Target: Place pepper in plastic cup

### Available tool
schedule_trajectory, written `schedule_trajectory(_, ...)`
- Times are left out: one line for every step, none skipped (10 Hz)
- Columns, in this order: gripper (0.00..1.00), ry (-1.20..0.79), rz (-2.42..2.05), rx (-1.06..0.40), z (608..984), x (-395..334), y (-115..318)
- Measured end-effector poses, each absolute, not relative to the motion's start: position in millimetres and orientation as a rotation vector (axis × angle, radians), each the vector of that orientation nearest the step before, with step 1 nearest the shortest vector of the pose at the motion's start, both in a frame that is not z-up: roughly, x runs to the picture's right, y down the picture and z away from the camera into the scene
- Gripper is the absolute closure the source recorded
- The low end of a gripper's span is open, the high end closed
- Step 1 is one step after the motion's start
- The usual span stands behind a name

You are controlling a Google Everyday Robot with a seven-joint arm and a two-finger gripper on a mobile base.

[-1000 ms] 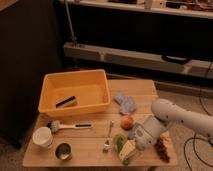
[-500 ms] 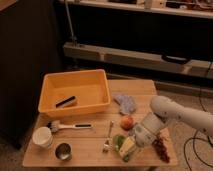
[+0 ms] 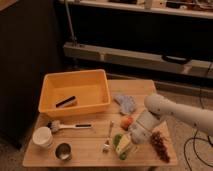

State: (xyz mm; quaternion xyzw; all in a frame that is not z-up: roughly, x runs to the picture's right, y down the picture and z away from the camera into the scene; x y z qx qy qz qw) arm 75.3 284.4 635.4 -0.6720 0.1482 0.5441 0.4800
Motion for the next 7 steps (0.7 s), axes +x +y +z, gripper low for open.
schedule_trajectory(1.0, 0.37, 1.316, -1.641, 635.2, 72.5, 285.2)
schedule_trajectory(1.0, 0.378, 1.308, -1.643, 634.9, 70.5, 285.7)
schedule_trajectory(1.0, 0.385, 1.303, -1.644, 634.6, 69.9, 286.4)
schedule_trajectory(1.0, 0.393, 1.302, -1.645, 634.4, 70.6, 287.5)
schedule_trajectory(1.0, 0.401, 1.304, -1.647, 634.7, 71.1, 288.6)
schedule_trajectory(1.0, 0.406, 1.308, -1.648, 635.2, 72.4, 289.1)
schedule_trajectory(1.0, 0.412, 1.32, -1.65, 636.1, 75.4, 289.0)
